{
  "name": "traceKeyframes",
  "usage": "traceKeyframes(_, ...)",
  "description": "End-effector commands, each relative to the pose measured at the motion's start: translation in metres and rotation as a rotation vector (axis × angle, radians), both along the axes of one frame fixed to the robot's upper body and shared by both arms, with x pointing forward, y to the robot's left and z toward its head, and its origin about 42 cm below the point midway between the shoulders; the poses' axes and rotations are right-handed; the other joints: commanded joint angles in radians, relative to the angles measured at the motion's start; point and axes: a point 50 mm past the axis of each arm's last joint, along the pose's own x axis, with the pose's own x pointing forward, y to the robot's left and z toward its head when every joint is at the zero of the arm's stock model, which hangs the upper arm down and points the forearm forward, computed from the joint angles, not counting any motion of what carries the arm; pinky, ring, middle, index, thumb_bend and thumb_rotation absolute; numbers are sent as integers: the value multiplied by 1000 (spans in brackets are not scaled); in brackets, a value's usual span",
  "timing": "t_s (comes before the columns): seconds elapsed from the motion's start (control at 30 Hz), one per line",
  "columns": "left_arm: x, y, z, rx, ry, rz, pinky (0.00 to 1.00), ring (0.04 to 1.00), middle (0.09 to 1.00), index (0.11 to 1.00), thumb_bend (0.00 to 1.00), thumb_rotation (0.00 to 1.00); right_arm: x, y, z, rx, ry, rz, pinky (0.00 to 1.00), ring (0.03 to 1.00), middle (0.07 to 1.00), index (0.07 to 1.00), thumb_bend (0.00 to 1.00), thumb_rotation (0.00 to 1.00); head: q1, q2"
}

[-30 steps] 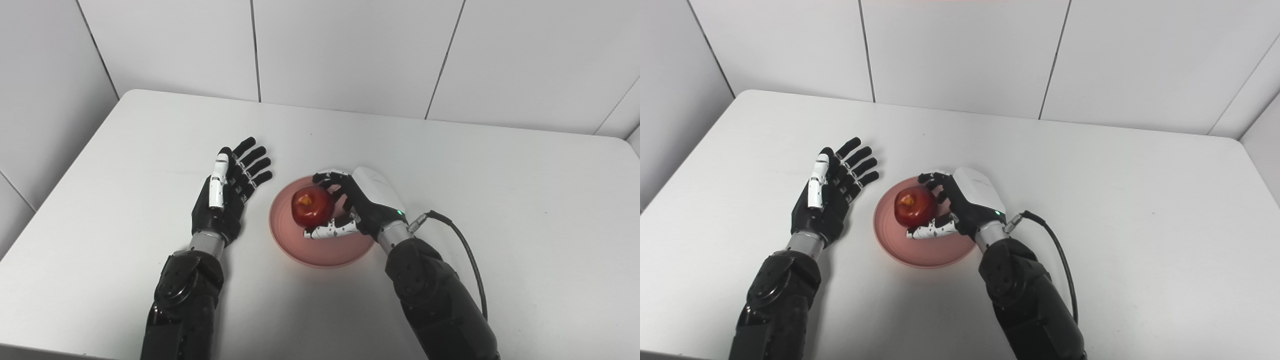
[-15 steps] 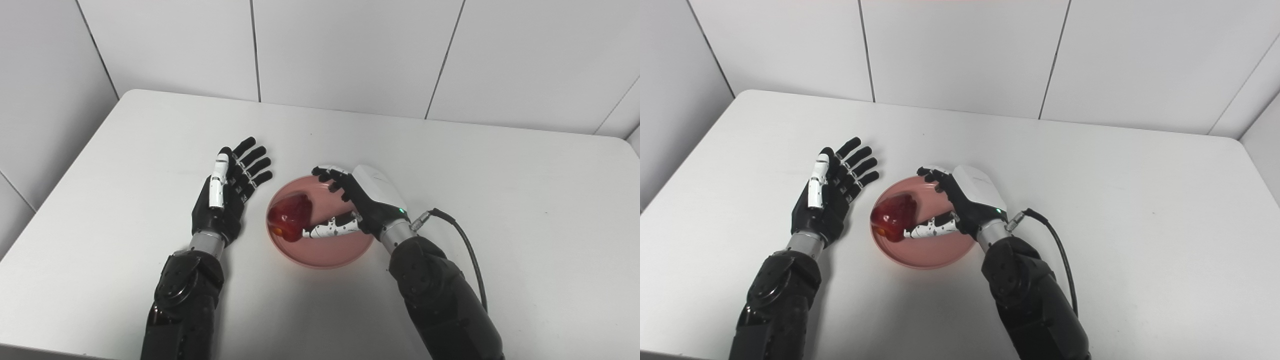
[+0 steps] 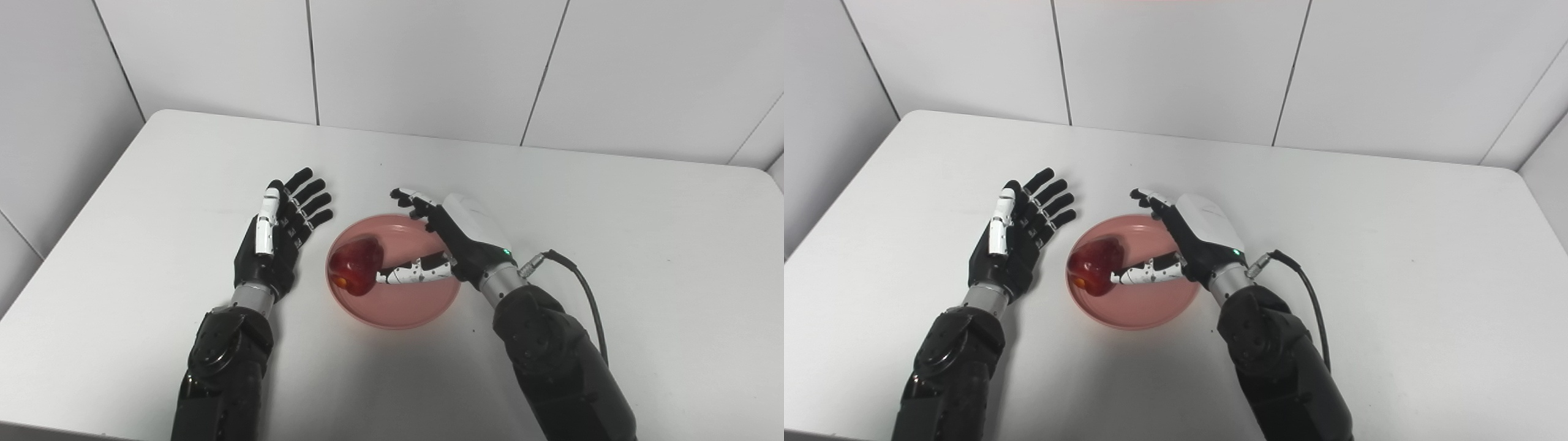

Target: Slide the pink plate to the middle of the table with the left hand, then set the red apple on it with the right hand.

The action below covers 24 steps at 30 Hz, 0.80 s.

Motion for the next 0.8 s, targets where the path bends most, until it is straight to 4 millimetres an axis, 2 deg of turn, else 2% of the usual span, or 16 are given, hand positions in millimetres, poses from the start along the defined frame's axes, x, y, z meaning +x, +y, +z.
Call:
traceKeyframes(0.0, 6, -2, 14, -1, -62, -8, 775, 799, 806, 792, 389, 1000, 0, -5, 24, 38, -92, 23, 731, 812, 854, 865, 1000, 389, -4, 0)
traceKeyframes(0.2, 6, -1, 14, -2, -60, -8, 781, 803, 810, 796, 386, 1000, -6, -29, 40, 96, -135, -20, 748, 826, 863, 871, 1000, 408, -19, -2)
traceKeyframes(0.37, 6, 1, 14, -10, -60, -5, 778, 803, 812, 795, 384, 1000, -11, -49, 44, 131, -168, -84, 709, 799, 845, 863, 1000, 431, -32, -4)
traceKeyframes(0.57, 6, 4, 14, -5, -63, -9, 780, 801, 810, 796, 384, 1000, -16, -70, 37, 180, -179, -166, 727, 811, 849, 863, 971, 449, -45, -4)
traceKeyframes(0.77, 6, 6, 15, -4, -61, -8, 773, 796, 806, 789, 382, 1000, -26, -82, 17, 250, -184, -273, 722, 806, 834, 866, 938, 494, -56, -5)
